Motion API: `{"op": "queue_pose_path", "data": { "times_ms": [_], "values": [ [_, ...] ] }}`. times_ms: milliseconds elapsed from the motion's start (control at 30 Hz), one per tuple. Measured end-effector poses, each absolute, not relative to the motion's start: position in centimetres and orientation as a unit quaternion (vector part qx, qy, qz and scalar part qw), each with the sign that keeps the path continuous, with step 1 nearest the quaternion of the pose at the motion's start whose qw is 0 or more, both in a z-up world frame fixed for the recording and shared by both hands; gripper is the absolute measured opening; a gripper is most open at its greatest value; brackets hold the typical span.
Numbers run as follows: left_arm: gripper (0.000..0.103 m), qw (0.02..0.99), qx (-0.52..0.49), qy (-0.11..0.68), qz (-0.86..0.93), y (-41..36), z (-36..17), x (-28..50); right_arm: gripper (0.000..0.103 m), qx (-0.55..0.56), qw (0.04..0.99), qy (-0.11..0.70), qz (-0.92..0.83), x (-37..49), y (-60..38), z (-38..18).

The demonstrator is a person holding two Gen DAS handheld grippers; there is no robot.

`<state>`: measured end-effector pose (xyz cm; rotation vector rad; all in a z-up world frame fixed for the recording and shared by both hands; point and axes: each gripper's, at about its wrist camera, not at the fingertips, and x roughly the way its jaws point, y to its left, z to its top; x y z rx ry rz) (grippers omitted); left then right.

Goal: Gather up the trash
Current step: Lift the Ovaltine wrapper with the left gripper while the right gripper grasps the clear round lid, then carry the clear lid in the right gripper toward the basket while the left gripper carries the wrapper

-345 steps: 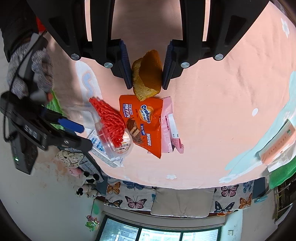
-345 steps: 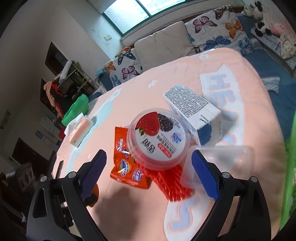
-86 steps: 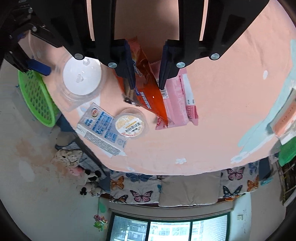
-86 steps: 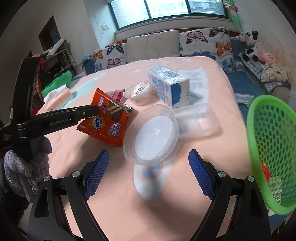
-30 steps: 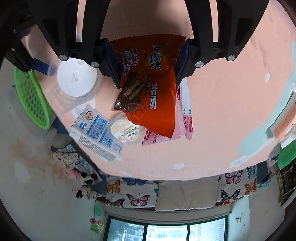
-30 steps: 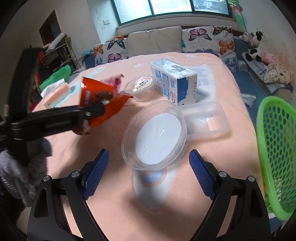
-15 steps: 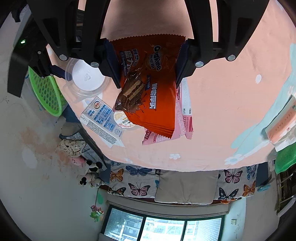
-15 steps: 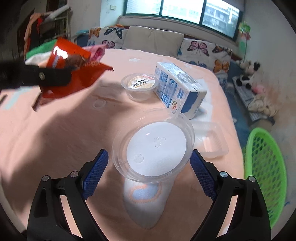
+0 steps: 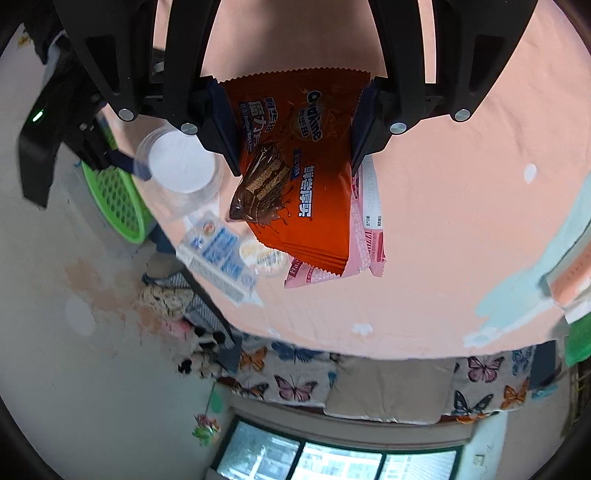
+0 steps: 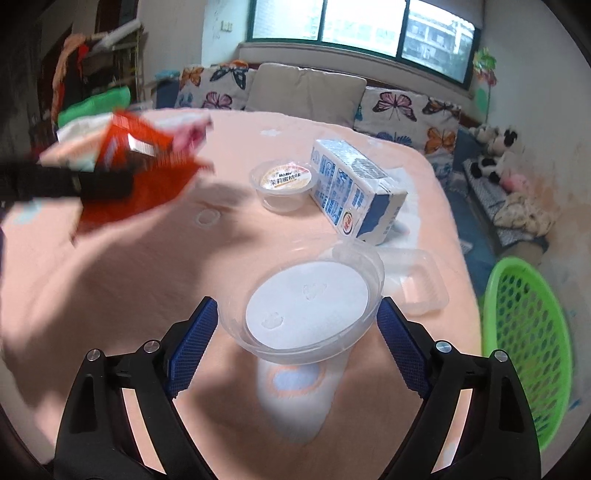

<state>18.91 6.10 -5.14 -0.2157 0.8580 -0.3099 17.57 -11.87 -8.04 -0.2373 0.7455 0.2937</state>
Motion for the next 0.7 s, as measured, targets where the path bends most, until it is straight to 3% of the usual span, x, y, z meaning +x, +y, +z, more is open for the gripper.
{"op": "queue_pose_path", "data": {
  "times_ms": [133, 367, 533, 700],
  "values": [
    [0.054, 0.888, -0.079, 0.427, -0.153, 5.4, -6.5, 18.5, 0.087, -0.058, 0.913, 0.372, 0.158, 16.9, -13.6, -7.3],
    [0.075, 0.896, -0.05, 0.419, -0.14, 5.0, -7.6, 17.4, 0.087, 0.012, 0.911, 0.376, 0.17, 15.7, -15.9, -6.0],
    [0.074, 0.904, -0.017, 0.406, -0.129, 4.1, -7.7, 16.8, 0.087, 0.022, 0.913, 0.371, 0.167, 14.8, -16.4, -5.6],
    [0.062, 0.909, -0.023, 0.394, -0.134, 4.6, -6.8, 16.1, 0.086, 0.034, 0.916, 0.363, 0.17, 14.1, -17.2, -5.0]
  ]
}}
